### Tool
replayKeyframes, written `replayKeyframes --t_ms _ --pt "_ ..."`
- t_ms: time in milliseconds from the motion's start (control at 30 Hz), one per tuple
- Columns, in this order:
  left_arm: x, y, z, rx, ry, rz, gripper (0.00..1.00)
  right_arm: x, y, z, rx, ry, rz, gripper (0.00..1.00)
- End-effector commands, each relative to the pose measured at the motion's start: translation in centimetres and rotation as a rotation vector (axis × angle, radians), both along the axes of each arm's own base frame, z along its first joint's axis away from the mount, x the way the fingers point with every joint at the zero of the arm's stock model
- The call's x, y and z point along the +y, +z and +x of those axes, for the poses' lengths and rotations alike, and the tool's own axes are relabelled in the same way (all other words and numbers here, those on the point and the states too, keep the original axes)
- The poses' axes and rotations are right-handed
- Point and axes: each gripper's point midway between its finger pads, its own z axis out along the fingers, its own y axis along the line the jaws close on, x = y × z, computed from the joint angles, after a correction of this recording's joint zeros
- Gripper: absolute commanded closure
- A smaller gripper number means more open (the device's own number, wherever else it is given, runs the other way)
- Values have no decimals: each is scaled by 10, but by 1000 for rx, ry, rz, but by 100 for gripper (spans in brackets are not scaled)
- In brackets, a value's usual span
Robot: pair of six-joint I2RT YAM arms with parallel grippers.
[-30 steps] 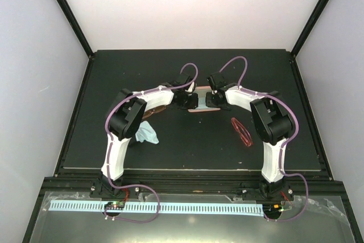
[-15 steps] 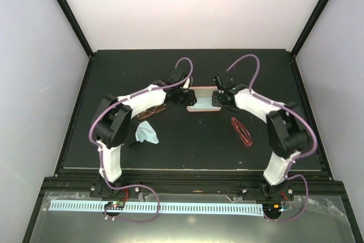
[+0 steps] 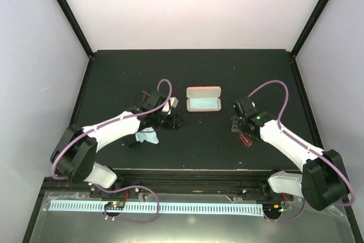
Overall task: Organize the sunglasses
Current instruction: Pick up the sunglasses from the center of the board.
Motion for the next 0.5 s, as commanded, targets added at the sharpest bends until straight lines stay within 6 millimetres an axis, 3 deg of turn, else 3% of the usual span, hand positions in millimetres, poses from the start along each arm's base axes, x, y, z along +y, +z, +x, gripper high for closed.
replayKeyframes --t_ms 0,200,467 --pt "1 9 -19 -6 -23 -64 58 2 -22 -25 92 4 49 49" --pt "7 6 -28 -5 -32 -56 59 -1 -33 -18 104 5 -4 55" --pt "6 5 -26 -4 -34 -53 60 -6 -48 -10 144 20 -82 78"
